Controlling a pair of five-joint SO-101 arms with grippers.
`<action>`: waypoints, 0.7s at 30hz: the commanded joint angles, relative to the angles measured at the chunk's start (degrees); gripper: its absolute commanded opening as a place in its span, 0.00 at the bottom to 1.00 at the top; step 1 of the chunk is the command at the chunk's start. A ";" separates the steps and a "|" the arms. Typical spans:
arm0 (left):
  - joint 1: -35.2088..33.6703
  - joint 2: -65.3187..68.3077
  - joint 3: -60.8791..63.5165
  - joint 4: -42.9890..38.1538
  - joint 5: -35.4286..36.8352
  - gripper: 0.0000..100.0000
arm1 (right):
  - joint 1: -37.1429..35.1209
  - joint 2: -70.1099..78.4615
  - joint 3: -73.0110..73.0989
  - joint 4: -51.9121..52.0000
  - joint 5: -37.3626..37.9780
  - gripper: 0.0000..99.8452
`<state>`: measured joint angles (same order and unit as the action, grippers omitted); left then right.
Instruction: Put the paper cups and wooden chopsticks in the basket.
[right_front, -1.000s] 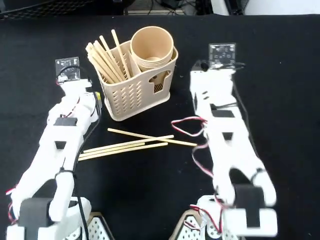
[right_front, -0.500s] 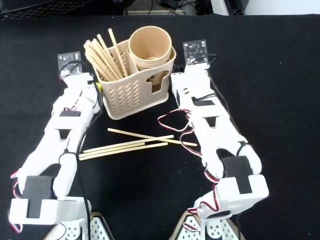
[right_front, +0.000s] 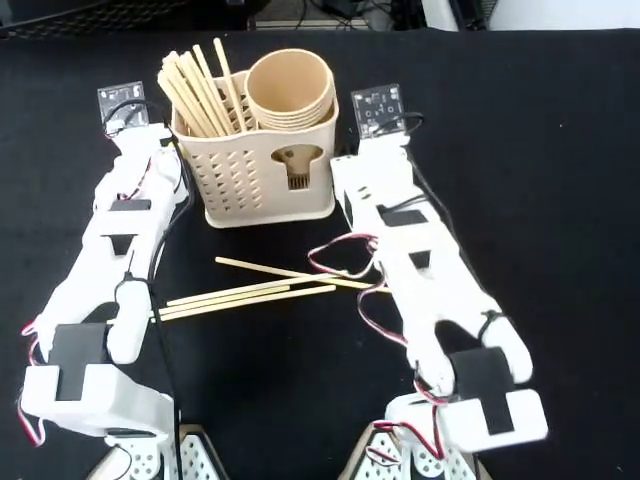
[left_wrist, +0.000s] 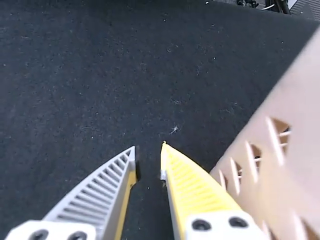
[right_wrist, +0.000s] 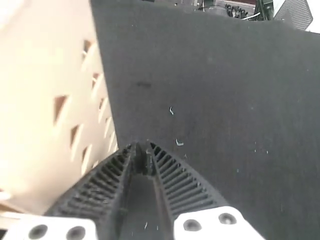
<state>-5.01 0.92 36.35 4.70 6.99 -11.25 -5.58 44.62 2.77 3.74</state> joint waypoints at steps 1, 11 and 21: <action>1.27 -0.35 -2.51 -0.97 0.09 0.10 | -5.89 -4.79 2.07 -0.09 0.62 0.04; 0.40 -0.44 1.98 -1.23 0.00 0.10 | -2.46 -5.85 6.11 -0.18 0.62 0.04; -6.46 -0.44 -2.07 -2.90 0.35 0.10 | -1.14 -5.93 6.20 -0.18 0.62 0.04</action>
<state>-6.51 1.01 38.46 3.74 7.16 -13.27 -8.92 51.12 2.77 3.74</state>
